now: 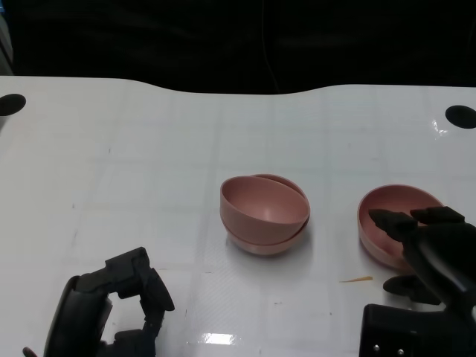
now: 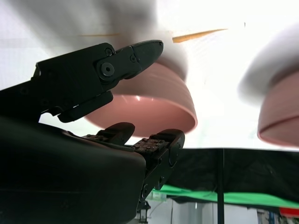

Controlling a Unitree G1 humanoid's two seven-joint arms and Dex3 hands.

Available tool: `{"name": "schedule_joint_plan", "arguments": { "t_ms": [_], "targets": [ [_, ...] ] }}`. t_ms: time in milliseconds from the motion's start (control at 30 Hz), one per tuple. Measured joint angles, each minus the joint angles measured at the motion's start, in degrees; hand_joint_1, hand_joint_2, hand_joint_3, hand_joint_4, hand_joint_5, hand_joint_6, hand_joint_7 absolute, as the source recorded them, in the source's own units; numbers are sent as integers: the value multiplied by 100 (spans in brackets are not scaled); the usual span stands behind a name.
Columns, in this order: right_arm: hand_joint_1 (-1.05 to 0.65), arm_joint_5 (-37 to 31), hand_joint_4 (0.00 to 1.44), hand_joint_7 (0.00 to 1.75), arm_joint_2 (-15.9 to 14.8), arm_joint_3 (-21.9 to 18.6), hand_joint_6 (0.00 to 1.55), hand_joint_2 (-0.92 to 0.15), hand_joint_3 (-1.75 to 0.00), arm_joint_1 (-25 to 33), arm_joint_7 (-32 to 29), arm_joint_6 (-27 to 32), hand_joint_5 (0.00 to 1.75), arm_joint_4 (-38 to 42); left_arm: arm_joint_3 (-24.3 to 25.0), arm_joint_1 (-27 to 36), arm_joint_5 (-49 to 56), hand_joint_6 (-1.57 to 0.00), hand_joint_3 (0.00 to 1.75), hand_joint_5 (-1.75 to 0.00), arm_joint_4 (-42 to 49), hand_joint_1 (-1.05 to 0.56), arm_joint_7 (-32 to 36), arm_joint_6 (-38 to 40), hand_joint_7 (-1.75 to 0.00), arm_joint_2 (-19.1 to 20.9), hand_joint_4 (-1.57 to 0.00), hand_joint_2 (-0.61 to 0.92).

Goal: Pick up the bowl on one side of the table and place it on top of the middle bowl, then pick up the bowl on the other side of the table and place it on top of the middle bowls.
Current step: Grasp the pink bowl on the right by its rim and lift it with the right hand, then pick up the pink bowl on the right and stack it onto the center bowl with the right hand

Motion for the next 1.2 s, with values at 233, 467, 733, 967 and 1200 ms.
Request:
{"name": "schedule_joint_plan", "arguments": {
  "t_ms": [233,467,733,967,1200],
  "targets": [
    [-38,44,55,4,-27,344,59,-90,-1,-466,-405,28,19,879,4,-8,-3,-83,129,-175,0,-7,-20,0,-152,-12,-92,44],
    [-6,328,93,146,-122,410,83,-87,-10,-782,-1915,-990,170,1793,9,-14,15,-83,130,-175,0,-7,-20,0,-151,-19,-91,45],
    [-6,413,97,124,-217,524,95,-33,-108,-979,-2453,-1428,175,2076,9,-21,12,-83,129,-174,1,-6,-52,-1,-150,-31,-91,45],
    [-3,603,95,165,-217,529,76,-33,-114,-995,-2587,-1662,175,1591,6,-21,6,-83,129,-174,0,-5,-59,-1,-150,-42,-91,45],
    [-17,728,95,164,-217,524,76,-37,-125,-1038,-2699,-1925,175,1289,8,-21,8,-83,128,-174,0,-6,-59,-1,-150,-54,-90,45]
  ]
}}
